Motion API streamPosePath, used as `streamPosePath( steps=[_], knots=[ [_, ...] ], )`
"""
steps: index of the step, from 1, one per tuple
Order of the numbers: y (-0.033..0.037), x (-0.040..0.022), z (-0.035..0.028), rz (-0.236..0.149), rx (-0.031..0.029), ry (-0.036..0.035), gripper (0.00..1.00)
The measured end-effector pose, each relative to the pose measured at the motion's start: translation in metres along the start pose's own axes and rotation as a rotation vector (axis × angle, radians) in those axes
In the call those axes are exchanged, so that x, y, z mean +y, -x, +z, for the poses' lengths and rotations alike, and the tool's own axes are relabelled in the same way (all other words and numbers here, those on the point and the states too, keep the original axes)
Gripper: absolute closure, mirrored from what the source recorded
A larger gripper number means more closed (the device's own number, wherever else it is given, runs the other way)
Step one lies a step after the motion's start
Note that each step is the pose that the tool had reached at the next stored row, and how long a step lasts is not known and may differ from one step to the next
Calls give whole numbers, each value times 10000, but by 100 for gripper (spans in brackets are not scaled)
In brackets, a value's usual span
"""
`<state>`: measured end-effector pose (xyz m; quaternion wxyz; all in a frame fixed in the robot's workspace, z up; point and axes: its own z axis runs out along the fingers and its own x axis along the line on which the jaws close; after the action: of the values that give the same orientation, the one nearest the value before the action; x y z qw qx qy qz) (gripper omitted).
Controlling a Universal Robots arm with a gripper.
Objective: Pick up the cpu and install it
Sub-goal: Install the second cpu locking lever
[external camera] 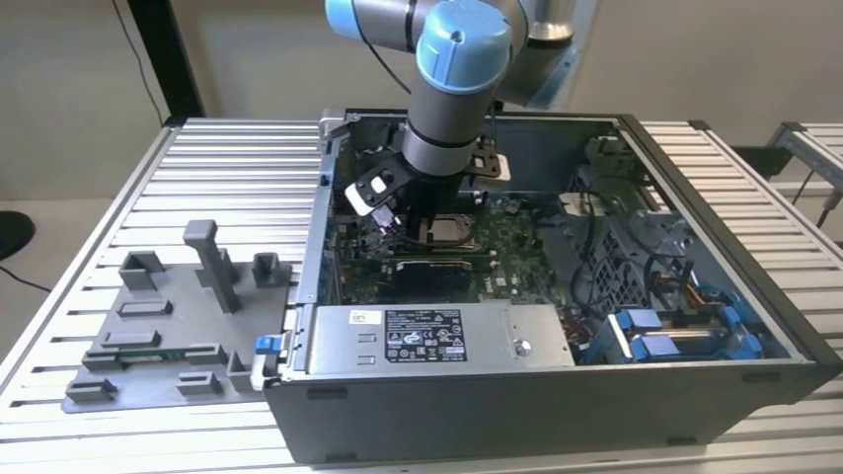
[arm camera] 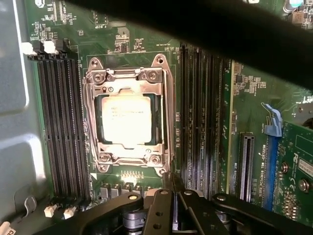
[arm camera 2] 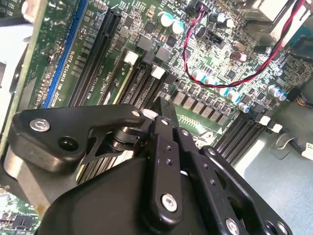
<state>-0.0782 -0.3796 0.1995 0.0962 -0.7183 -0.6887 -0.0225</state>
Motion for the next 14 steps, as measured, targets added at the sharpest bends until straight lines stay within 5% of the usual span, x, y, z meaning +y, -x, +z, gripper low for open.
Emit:
streamPosePath(
  steps=[14],
  knots=[
    [-18,-26,38,8,-8,-41,100]
  ],
)
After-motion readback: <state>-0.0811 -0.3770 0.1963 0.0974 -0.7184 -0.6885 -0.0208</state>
